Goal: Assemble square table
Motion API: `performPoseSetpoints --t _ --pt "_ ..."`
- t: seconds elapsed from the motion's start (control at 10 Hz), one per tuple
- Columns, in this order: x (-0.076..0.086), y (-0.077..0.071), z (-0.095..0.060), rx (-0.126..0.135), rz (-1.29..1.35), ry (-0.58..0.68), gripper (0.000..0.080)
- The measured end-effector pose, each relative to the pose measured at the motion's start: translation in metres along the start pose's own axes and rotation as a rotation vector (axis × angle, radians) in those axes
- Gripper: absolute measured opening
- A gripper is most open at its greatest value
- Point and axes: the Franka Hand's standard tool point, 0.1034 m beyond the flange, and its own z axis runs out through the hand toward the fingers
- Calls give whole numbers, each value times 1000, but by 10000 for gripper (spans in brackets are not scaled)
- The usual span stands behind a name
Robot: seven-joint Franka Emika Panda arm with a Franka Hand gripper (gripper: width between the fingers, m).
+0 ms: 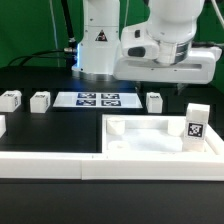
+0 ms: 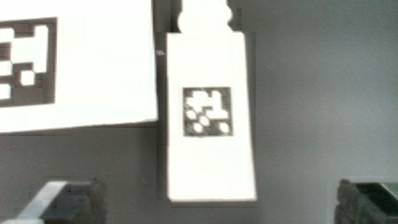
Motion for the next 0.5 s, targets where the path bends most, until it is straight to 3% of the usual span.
performPoseSetpoints --t 0.1,0.2,0.3,0.5 --pt "-16 7 12 -13 9 -116 649" --pt "-27 9 25 16 55 -255 649" --pt "-23 7 32 4 94 -342 649" --pt "-20 11 31 3 100 -464 649"
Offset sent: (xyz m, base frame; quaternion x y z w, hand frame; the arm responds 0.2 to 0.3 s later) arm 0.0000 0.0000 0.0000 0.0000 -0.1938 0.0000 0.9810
